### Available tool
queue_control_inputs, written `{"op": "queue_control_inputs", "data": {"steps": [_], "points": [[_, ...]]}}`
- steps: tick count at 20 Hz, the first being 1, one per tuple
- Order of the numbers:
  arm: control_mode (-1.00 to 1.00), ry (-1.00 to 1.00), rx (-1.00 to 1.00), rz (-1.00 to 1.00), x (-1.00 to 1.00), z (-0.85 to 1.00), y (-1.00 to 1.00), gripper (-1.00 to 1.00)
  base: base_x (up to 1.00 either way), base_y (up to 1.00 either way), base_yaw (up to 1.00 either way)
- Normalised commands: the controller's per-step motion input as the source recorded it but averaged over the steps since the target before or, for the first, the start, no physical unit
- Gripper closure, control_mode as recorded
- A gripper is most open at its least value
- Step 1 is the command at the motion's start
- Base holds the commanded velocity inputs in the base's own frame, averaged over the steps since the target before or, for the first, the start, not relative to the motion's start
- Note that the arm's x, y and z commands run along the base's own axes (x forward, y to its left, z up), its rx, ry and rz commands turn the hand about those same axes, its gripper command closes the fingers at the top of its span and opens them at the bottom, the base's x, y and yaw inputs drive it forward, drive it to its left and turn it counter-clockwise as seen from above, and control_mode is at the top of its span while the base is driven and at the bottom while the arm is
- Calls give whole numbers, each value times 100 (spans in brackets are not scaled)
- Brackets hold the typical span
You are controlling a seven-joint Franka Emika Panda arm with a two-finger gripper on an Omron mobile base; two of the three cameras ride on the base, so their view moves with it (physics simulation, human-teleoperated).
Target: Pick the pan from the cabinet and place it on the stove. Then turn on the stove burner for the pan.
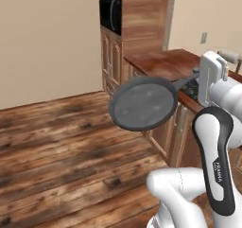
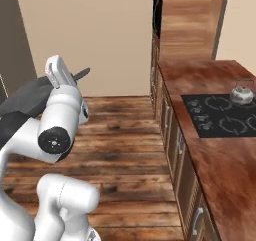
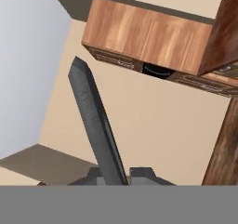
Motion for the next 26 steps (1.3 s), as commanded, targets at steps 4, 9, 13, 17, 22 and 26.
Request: {"op": "queue_control_inputs", "data": {"steps": [4, 9, 13, 17, 22, 26], "points": [[100, 0, 0, 0, 0, 0, 0, 100, 44, 16, -47], [100, 0, 0, 0, 0, 0, 0, 100, 46, 18, -47], [100, 0, 0, 0, 0, 0, 0, 100, 46, 28, -49], [100, 0, 0, 0, 0, 0, 0, 100, 44, 24, -48], [100, 0, 0, 0, 0, 0, 0, 100, 41, 26, -48], [100, 0, 0, 0, 0, 0, 0, 100, 40, 30, -47]]}}
